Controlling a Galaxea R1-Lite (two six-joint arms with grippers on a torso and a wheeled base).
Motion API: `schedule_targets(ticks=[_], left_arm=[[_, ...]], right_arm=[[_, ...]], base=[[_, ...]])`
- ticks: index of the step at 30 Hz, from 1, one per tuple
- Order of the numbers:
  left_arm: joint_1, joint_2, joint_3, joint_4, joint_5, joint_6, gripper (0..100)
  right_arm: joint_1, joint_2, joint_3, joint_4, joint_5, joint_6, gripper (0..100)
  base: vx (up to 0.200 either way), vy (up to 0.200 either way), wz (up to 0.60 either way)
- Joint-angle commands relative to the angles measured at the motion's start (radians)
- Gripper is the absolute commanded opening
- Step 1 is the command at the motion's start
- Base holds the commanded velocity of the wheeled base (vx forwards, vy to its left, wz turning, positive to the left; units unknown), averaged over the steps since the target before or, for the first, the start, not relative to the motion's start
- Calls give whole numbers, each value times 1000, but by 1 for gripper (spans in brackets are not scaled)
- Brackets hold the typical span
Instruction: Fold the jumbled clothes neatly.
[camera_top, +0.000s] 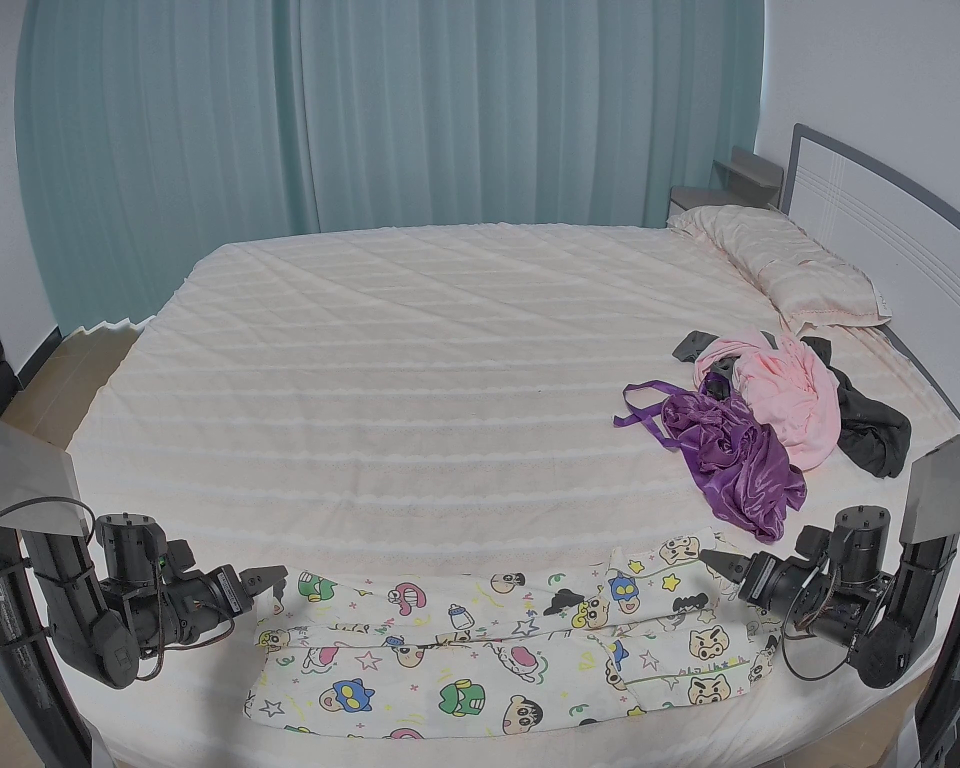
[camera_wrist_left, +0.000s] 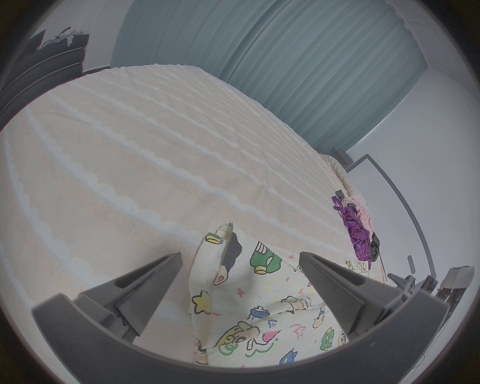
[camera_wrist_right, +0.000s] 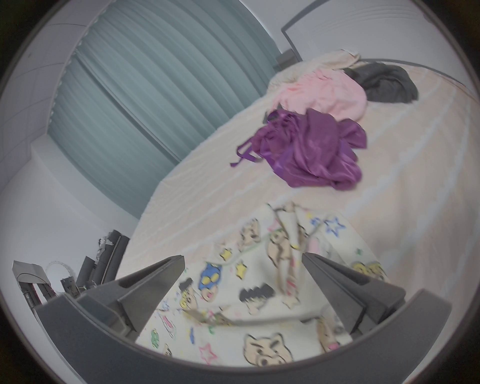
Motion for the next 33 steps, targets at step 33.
schedule_targets(ticks=[33], left_arm=[[-46, -178, -170, 348, 12, -139, 100]], right_arm=[[56, 181, -192, -9, -25, 207, 100]], base=[[0, 0, 0]])
